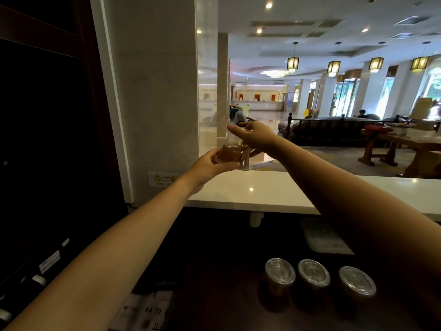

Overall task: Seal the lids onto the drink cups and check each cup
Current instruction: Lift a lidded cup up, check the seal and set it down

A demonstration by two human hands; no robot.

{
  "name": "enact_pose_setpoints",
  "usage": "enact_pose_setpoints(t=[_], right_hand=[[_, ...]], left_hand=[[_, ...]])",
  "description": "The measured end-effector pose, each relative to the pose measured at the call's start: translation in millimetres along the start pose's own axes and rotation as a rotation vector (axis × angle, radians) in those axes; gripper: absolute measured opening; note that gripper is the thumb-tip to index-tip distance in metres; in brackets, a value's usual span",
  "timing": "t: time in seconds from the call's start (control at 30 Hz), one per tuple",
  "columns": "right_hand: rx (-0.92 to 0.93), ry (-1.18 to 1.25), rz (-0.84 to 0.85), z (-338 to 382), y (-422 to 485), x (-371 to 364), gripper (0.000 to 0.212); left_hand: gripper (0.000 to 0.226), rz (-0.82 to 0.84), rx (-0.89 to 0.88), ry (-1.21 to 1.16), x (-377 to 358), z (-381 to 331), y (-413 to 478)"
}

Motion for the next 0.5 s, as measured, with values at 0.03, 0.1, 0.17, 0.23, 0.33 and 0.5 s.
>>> enact_pose_setpoints(t=[0.03, 0.1, 0.17, 0.23, 0.33, 0.5], right_hand=[[-0.025, -0.007, -0.018, -2, -1, 4, 0.062], [-0.112, 0.140, -0.031, -13, -7, 6, 0.061], [-0.199, 0.371, -0.069, -23, -16, 1, 0.063], [-0.253, 0.604, -0.093, -31, -26, -10, 0.060], [-0.263, 0.729, 0.026, -34, -38, -16, 0.050], [-0.214, 0.755, 0.400, -25, -66, -33, 0.051]], left_hand=[[0.077, 0.009, -0.007, -0.021, 0, -2, -2], [0.094, 0.037, 0.029, -0.172, 2, 2, -4], [0.098, 0.121, 0.122, -0.395, -6, 10, -3], [0.078, 0.158, 0.178, -0.569, -13, 10, -3], [0.048, 0.150, 0.163, -0.437, -5, -8, -4], [0.050, 0.267, 0.205, 0.063, 3, -51, -15]])
Point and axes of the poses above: each hand's wrist, its own y-axis towards the middle knuckle, its own x-axis out of the back of the hand, z = x × y, the point moved 10 cm from there along y, towards the middle knuckle, and after that the axes turned 12 degrees about x, right-handed, at the moved point
